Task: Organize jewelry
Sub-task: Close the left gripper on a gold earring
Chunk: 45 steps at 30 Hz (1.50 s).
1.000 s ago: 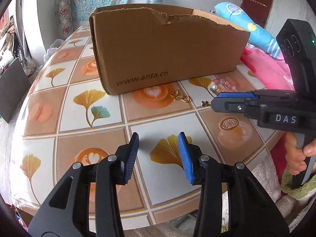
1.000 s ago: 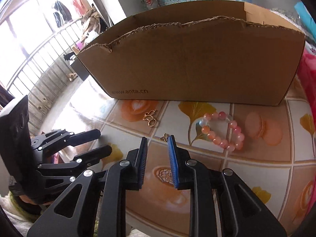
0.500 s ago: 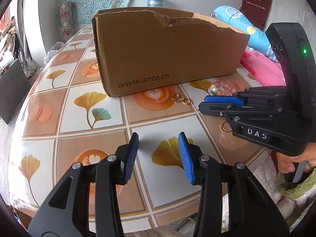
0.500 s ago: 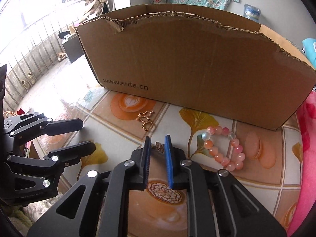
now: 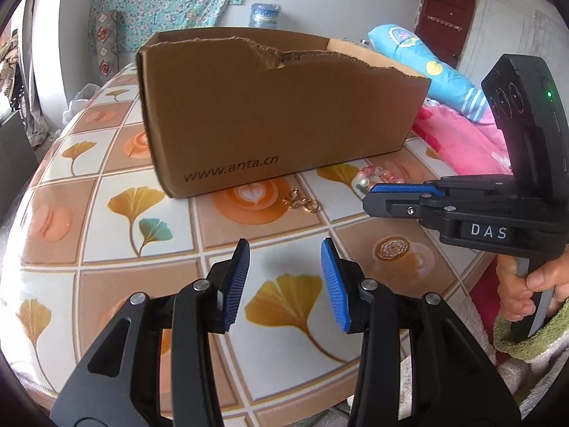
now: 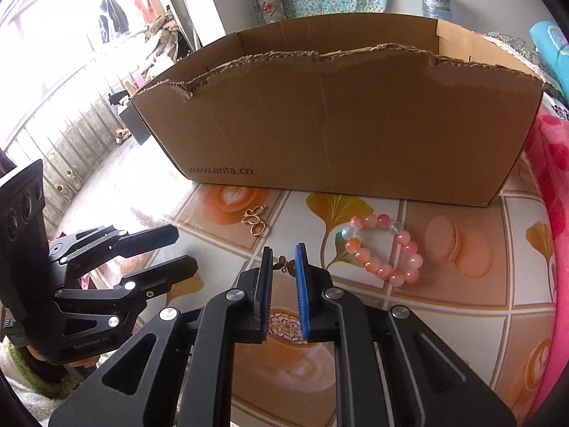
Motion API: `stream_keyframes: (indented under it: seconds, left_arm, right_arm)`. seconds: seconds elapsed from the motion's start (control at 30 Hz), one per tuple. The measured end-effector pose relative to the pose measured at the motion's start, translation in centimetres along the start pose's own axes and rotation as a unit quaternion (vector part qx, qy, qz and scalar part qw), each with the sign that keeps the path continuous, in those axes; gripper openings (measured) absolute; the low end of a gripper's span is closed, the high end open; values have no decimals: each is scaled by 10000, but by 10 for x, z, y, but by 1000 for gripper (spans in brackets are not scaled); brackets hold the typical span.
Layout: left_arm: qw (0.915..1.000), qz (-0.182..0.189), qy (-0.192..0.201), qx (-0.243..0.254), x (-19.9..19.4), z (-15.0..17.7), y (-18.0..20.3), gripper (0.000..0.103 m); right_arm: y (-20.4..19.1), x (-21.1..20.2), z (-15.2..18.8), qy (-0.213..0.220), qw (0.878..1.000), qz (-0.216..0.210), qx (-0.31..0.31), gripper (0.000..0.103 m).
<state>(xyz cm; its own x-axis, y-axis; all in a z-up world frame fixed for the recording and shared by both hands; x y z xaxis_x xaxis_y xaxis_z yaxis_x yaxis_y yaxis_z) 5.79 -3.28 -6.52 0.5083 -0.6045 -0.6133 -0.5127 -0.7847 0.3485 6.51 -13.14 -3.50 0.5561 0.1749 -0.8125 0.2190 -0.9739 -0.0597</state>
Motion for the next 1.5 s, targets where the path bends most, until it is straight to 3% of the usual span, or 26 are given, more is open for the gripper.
stream_keyframes:
  seconds: [0.13,0.2,0.6,1.1,1.2,1.5]
  left_arm:
    - [9993,363,121,20,12,-13,5,37]
    - [9991,429,12,-9,24,-17,4,30]
    - [9988,397,-274,-7,55,-30,5,8]
    - [9964,-208,-815,119,67,-43,12,8]
    - [9960,-372,-773,248,68,-44,10,0]
    - [9975,-38,-698,83,50,-31,3,0]
  right_arm:
    - [9,-8,-3,84,9998,-83,149,13]
    - [12,-10,-4,112,9997,-111,190,13]
    - [20,-13,-6,232,9983,-274,455,13]
    - [17,-20,1,297,9980,-244,500,13]
    - [17,-24,0,326,9978,-232,520,13]
    - [18,-36,-1,432,9975,-170,531,13]
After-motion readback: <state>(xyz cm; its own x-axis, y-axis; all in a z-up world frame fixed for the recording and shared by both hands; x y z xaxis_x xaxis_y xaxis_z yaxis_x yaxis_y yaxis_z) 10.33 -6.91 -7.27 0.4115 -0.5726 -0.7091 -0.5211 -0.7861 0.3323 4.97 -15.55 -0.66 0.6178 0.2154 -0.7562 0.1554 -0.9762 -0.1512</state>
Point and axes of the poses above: each gripper's, at about its wrist camera, not at the fingertips, and x roughly the way its jaws point, y to its right, z to its underside, the point moved 6 cm from there along x, roughly the way its jaws point, and after that the axes turned 15 degrees about z, right-handed, at the moved point
